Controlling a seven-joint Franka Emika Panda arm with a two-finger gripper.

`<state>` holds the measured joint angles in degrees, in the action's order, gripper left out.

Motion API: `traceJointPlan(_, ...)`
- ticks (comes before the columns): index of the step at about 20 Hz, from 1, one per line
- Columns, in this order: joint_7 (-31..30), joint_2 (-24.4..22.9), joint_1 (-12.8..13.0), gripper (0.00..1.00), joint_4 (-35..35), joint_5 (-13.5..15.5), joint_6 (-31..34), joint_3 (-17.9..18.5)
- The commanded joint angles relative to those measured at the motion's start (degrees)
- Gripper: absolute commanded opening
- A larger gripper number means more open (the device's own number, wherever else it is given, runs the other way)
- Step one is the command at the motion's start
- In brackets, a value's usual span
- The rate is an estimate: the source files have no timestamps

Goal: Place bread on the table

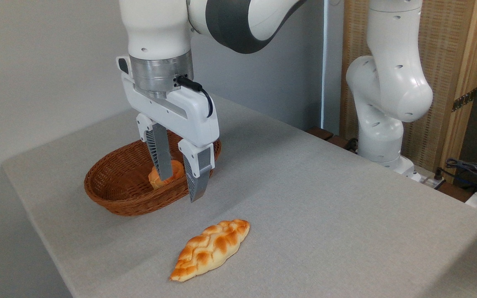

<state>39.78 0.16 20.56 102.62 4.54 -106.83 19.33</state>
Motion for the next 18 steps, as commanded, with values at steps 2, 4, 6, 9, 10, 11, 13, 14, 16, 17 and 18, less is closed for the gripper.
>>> traceJointPlan(2, 0.82, -0.51, 0.45, 1.00, -0.05, -0.67, 0.39, 0.54)
traceJointPlan(4, 0.74, -0.51, 0.45, 1.00, -0.05, -0.67, 0.39, 0.54)
traceJointPlan(6, 0.74, -0.60, 0.36, 1.00, -0.05, -0.67, 0.39, 0.54)
traceJointPlan(9, 0.65, -0.60, 0.36, 1.00, -0.05, -0.67, 0.39, 0.54)
traceJointPlan(10, 0.65, -0.60, 0.45, 1.00, -0.05, -0.67, 0.39, 0.54)
traceJointPlan(11, 0.65, -0.60, 0.36, 1.00, 0.04, -0.67, 0.39, 0.54)
traceJointPlan(13, 0.39, -0.51, 0.36, 1.00, 0.21, -0.59, 0.39, 0.54)
traceJointPlan(14, 0.30, -0.51, 0.36, 1.00, 0.21, -0.50, 0.39, 0.45)
traceJointPlan(16, 0.03, -0.42, 0.45, 1.00, 0.39, 0.03, 0.39, 0.45)
traceJointPlan(17, 0.03, -0.42, 0.53, 1.00, 0.39, 0.29, 0.39, 0.19)
traceJointPlan(18, -0.05, -0.25, 0.79, 1.00, 0.48, 0.38, 0.39, -0.07)
